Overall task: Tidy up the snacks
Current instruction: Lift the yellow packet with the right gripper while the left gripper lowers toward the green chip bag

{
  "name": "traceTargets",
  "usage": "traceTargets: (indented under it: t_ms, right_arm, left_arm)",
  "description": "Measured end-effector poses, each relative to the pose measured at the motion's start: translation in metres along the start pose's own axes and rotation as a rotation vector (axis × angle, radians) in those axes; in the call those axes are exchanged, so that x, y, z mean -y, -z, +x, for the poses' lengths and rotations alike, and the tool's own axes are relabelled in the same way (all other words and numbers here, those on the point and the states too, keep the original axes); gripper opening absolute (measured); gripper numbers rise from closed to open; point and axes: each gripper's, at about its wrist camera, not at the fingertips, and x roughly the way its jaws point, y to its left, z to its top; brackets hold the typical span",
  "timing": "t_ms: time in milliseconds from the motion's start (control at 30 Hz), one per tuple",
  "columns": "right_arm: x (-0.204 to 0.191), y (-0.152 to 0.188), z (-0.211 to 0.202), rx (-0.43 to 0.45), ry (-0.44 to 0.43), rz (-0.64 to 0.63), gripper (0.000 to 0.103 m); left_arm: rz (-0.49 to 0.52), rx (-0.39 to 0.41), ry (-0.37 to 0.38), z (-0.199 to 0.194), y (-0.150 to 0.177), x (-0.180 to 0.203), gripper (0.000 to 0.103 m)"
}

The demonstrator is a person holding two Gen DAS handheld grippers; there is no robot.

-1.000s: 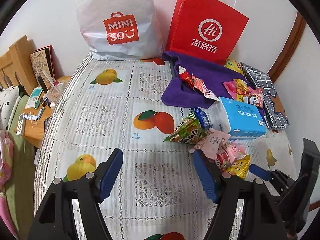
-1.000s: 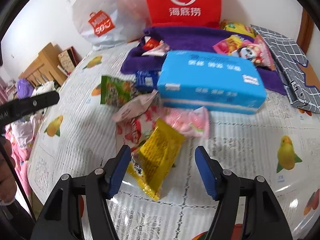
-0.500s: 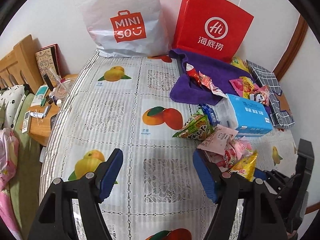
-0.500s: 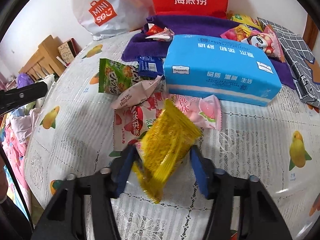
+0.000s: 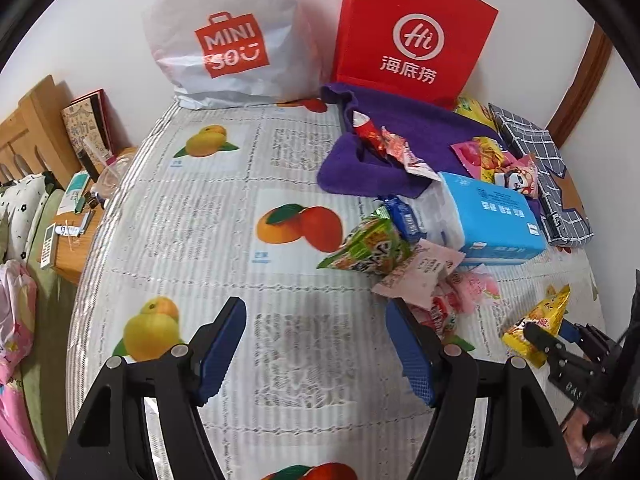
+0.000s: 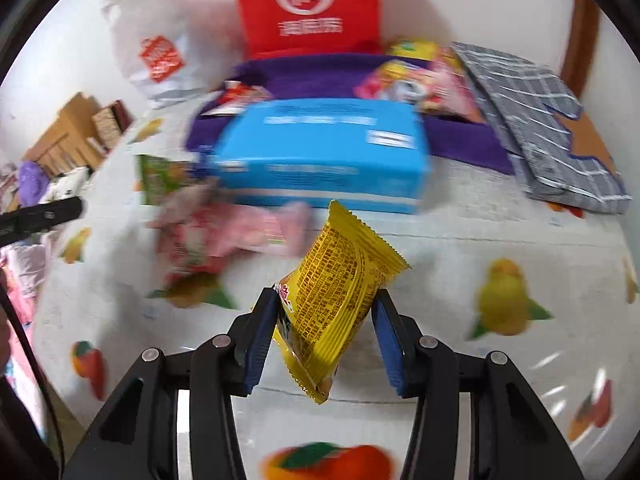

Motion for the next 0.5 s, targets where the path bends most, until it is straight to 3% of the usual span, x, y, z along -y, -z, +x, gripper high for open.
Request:
traceTargets:
  t_ms: [167,433,500]
  right_arm:
    - [0.036,-0.008,0.005,-0.009,0.026,0.036,0.048]
    - [0.049,-0.015,0.018,-0.032,0.030,0.008,0.049]
    - [0.050,-0.015,0.018,-0.036,0.030,0.015,0.054]
  left_arm:
    - [0.008,-0.014,0.006,0.009,-0.008,0.017,0.071]
    - [0.035,-0.034,0.026,0.024,-0.017,0.040,0.071]
    - [0.035,-0.035,0.033,0.026,-0.018,0.042,0.071]
